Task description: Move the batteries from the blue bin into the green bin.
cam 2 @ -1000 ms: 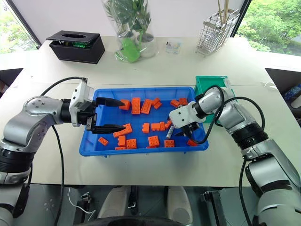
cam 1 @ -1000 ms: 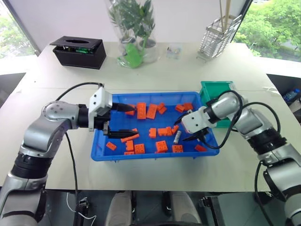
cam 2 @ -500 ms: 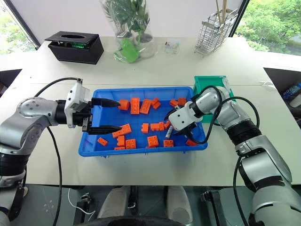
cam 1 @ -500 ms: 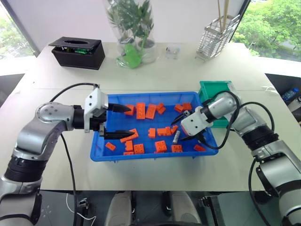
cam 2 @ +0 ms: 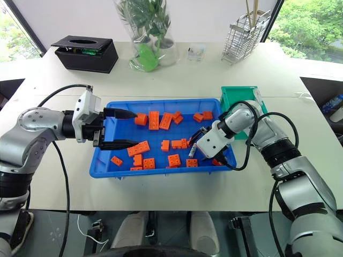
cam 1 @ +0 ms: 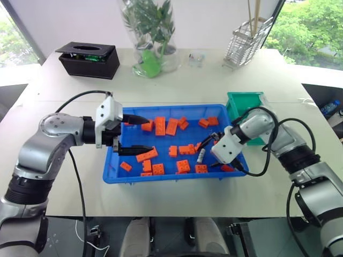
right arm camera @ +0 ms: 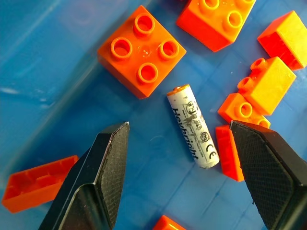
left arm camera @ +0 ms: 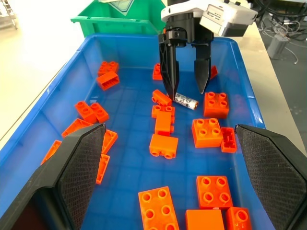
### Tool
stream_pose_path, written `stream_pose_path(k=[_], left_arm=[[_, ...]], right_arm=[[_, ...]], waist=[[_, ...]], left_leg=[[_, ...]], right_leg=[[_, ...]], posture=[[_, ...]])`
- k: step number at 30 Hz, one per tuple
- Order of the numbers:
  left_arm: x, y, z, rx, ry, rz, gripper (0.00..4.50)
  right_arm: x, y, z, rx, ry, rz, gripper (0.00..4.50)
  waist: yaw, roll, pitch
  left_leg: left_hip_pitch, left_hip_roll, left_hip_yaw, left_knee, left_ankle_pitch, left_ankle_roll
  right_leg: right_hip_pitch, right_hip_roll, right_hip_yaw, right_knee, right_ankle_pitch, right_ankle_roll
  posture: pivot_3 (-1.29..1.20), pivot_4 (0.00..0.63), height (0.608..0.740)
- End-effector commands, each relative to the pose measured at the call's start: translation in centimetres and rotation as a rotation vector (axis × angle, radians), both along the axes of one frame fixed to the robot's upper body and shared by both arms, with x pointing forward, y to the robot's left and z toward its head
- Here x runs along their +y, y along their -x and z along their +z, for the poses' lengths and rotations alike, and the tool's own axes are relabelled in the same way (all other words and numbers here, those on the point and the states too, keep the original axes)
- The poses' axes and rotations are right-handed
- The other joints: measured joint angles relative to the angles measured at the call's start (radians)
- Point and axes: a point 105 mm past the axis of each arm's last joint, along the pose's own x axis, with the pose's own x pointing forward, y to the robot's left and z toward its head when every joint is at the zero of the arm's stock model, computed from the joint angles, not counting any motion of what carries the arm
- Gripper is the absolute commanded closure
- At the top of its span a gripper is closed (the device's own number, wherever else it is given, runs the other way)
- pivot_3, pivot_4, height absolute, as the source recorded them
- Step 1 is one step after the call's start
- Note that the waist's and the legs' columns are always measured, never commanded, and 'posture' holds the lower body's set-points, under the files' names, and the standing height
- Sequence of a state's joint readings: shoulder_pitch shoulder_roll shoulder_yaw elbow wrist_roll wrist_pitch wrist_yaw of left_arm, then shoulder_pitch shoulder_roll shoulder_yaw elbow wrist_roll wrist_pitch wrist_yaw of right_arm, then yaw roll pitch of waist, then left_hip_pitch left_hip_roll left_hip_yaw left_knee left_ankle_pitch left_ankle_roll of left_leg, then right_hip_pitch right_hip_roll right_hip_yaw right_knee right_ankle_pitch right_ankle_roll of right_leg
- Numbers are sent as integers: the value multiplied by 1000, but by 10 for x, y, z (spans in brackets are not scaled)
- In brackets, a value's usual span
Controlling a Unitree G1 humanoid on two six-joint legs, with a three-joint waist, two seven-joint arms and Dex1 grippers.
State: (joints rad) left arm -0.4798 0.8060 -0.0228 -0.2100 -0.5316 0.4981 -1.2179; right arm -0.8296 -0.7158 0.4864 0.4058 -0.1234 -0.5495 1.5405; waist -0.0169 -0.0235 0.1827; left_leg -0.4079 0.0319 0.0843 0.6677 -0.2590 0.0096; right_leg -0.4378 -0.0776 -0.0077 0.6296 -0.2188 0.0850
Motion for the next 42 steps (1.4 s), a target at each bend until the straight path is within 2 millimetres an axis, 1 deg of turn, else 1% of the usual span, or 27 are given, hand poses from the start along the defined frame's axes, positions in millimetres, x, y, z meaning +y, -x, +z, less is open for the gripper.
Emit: stream_pose_path(k=[1,2,4,5,6,7,8,10,11,12,15,17,19,20,22,24,26,28,29,30,32,33,35,36,38,41,42], left_arm=[[0,1,6,-28,-2,-4,0],[0,1,6,-28,-2,-4,0],[-1,1,6,-29,0,-4,0],[-2,0,6,-29,1,-5,0],[-2,0,6,-30,3,-5,0],[-3,0,6,-30,3,-6,0],[-3,0,6,-31,4,-6,0],[-3,1,6,-32,7,-5,0],[-3,1,6,-32,8,-4,0],[-3,1,6,-33,9,-1,0],[-2,0,7,-35,14,13,0],[-1,1,7,-34,18,22,0],[0,1,7,-33,18,26,0],[1,1,6,-33,17,28,0],[2,1,6,-31,17,32,0],[2,0,5,-29,18,36,0],[3,-1,5,-28,19,40,0],[4,-2,6,-27,20,42,0],[4,-3,6,-26,19,42,0],[5,-3,6,-26,15,38,0],[6,-4,5,-25,10,33,0],[6,-5,6,-25,8,30,0],[7,-7,7,-28,5,27,0],[7,-8,8,-30,4,27,0],[9,-10,9,-34,4,28,0],[17,-13,13,-45,-1,48,0],[22,-14,15,-49,-2,66,0]], right_arm=[[2,-2,-6,35,54,3,1071],[3,-1,-7,54,66,0,1071],[3,0,-9,92,97,-11,1581],[3,0,-10,105,107,-14,1764],[4,1,-10,118,109,-19,2329],[6,2,-10,133,103,-25,2733],[7,3,-9,147,99,-31,3300],[7,6,-7,169,86,-38,4289],[8,6,-6,174,76,-39,4464],[9,7,-3,179,52,-49,4441],[12,5,17,197,-57,-115,4441],[12,0,38,200,-175,-195,4441],[10,-8,70,198,-361,-323,4441],[6,-12,83,203,-427,-387,4441],[-10,-18,104,202,-540,-519,4441],[-36,-24,117,196,-620,-669,4441],[-68,-32,125,165,-691,-829,4441],[-93,-37,127,121,-735,-957,4441],[-102,-39,126,101,-741,-1004,4441],[-110,-38,121,92,-740,-1044,4441],[-119,-37,111,78,-726,-1092,4441],[-123,-38,106,68,-719,-1115,3438],[-130,-42,99,12,-705,-1151,2697],[-132,-44,97,-18,-699,-1161,2083],[-135,-45,99,-48,-707,-1159,1123],[-141,-37,107,-42,-712,-1121,1123],[-150,-34,108,-50,-693,-1128,1123]], waist=[[0,0,0],[1,0,0],[1,0,0],[2,0,0],[2,0,0],[2,0,0],[2,0,0],[2,0,0],[2,0,0],[3,0,0],[3,0,0],[3,0,0],[4,0,0],[4,0,0],[7,0,0],[10,0,0],[9,0,0],[9,0,0],[7,0,0],[6,0,0],[2,0,0],[0,0,0],[-1,0,0],[-2,1,0],[-1,1,0],[1,1,0],[1,1,0]], left_leg=[[0,0,0,0,0,0],[0,0,0,0,0,0],[0,0,0,0,0,0],[0,0,0,0,0,0],[0,0,0,0,0,0],[0,0,0,0,0,0],[0,0,-1,0,0,0],[0,0,-1,0,0,0],[0,0,-1,0,0,0],[0,0,-1,0,0,0],[0,0,-1,0,0,0],[0,0,-2,0,0,0],[0,0,-3,0,0,0],[0,0,-3,0,0,0],[0,0,-3,0,0,0],[-1,0,-4,0,0,0],[-1,0,-4,0,0,0],[-1,0,-3,0,0,0],[-1,0,-3,0,0,0],[-1,0,-2,0,0,0],[-1,0,-1,-1,0,0],[-1,0,-1,-1,0,0],[-1,0,0,-1,0,0],[-1,0,1,-1,0,0],[-1,0,1,-1,0,0],[-1,0,1,-1,0,0],[-1,0,1,-1,0,0]], right_leg=[[0,0,0,0,0,0],[0,0,0,0,0,0],[0,0,0,0,0,0],[0,0,0,0,0,0],[1,0,0,0,0,0],[1,0,0,0,0,0],[1,0,0,0,0,0],[1,0,0,0,0,0],[1,0,0,0,0,0],[1,0,0,0,0,0],[1,0,0,0,0,0],[0,0,0,0,0,0],[0,-1,0,1,1,1],[0,-1,0,1,1,1],[0,-1,0,1,1,1],[0,-2,-1,0,0,0],[0,-2,-1,0,0,-1],[0,-3,-1,-1,0,-1],[0,-3,-1,-1,0,-1],[0,-3,-1,-1,0,-1],[0,-2,-1,-1,0,-1],[-1,-1,-1,-1,0,-1],[-2,-1,0,-1,0,0],[-2,-1,0,0,0,0],[-2,-1,1,0,1,1],[-2,-1,1,0,1,2],[-2,-1,1,-1,1,2]], posture=[[0,150,736],[0,150,736],[0,150,736],[0,150,736],[0,150,736],[0,150,736],[0,150,736],[0,150,736],[0,150,736],[0,150,736],[0,150,736],[0,150,736],[0,150,736],[0,150,736],[0,150,736],[0,150,736],[0,150,736],[0,150,736],[0,150,736],[0,150,736],[0,150,736],[0,150,736],[0,150,736],[0,150,736],[0,150,736],[0,150,736],[0,150,736]])
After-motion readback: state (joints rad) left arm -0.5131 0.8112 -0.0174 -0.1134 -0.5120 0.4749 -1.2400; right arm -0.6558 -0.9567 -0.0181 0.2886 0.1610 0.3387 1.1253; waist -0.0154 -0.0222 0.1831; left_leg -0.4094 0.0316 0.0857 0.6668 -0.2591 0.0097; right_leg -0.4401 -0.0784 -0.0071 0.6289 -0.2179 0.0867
